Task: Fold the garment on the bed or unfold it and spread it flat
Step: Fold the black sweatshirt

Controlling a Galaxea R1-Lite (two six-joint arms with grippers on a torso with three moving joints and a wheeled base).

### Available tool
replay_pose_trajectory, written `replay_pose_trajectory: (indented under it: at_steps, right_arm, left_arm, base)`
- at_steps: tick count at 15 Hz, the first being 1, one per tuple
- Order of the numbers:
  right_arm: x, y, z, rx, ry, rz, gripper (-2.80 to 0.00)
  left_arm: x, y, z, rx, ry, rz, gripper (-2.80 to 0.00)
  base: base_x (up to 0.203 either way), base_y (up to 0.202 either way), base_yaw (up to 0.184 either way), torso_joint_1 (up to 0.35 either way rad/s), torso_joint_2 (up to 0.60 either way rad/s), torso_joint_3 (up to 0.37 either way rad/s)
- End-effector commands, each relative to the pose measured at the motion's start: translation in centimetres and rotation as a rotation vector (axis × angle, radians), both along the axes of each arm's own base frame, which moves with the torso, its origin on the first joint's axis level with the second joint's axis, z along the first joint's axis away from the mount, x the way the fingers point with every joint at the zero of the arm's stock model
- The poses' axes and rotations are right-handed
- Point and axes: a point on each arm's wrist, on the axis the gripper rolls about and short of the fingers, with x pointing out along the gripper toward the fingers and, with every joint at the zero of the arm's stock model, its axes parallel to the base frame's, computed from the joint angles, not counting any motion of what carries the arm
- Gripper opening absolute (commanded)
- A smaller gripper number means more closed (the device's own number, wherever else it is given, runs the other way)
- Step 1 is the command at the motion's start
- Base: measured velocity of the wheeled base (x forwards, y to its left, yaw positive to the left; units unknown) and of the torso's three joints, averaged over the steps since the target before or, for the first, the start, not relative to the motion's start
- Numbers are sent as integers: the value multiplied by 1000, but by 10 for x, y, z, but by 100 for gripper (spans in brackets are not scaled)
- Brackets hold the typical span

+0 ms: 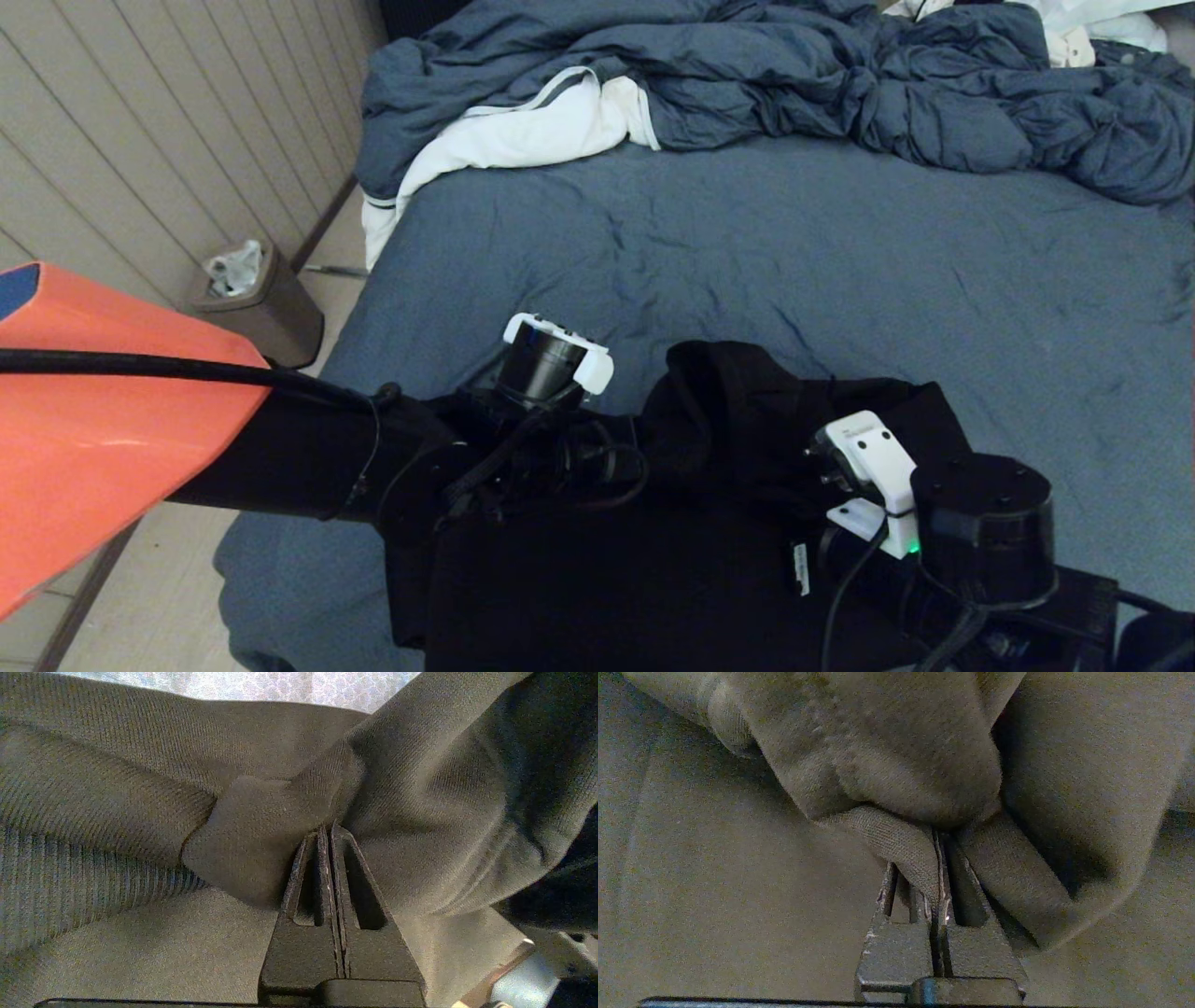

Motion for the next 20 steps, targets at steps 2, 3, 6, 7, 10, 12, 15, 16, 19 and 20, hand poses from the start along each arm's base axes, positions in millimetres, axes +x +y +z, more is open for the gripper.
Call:
replay_pose_trajectory:
  at_steps: [2, 3, 6, 7, 10, 12, 15, 16, 19, 20]
  right_arm:
    - [-2, -10, 17, 28, -35, -28, -280]
    - [-2, -12, 18, 24, -29, -32, -280]
    - [-5, -13, 17, 21, -21, -32, -280]
    - [-7, -14, 18, 23, -15, -21, -280]
    - [-15, -15, 24, 35, -5, 32, 0]
    - [-18, -17, 29, 45, -20, 33, 0]
    - [-21, -22, 44, 72, -65, 24, 0]
    - [-24, -24, 53, 86, -87, 21, 0]
    - [-38, -34, 95, 129, -148, 28, 0]
    - [-43, -37, 110, 141, -163, 31, 0]
  left_arm:
    - [-3, 3, 7, -20, -17, 7, -280]
    - [-3, 5, 11, -25, -26, 6, -280]
    - [-3, 5, 10, -21, -23, 6, -280]
    - [-3, 5, 10, -22, -24, 8, -280]
    - [-2, 5, 9, -20, -24, 9, -280]
    - [-1, 4, 8, -18, -22, 10, -280]
    - [0, 4, 6, -15, -21, 9, -280]
    - [0, 4, 6, -15, -21, 9, -280]
    - [0, 4, 7, -16, -22, 11, -280]
    - [0, 4, 7, -16, -22, 11, -280]
  base:
    - [0, 0, 0, 0, 0, 0]
    - [0, 0, 0, 0, 0, 0]
    - [0, 0, 0, 0, 0, 0]
    - [0, 0, 0, 0, 0, 0]
    - [0, 0, 0, 0, 0, 0]
    - [0, 0, 0, 0, 0, 0]
    - [0, 0, 0, 0, 0, 0]
    - [0, 0, 0, 0, 0, 0]
    - [0, 0, 0, 0, 0, 0]
    - [0, 0, 0, 0, 0, 0]
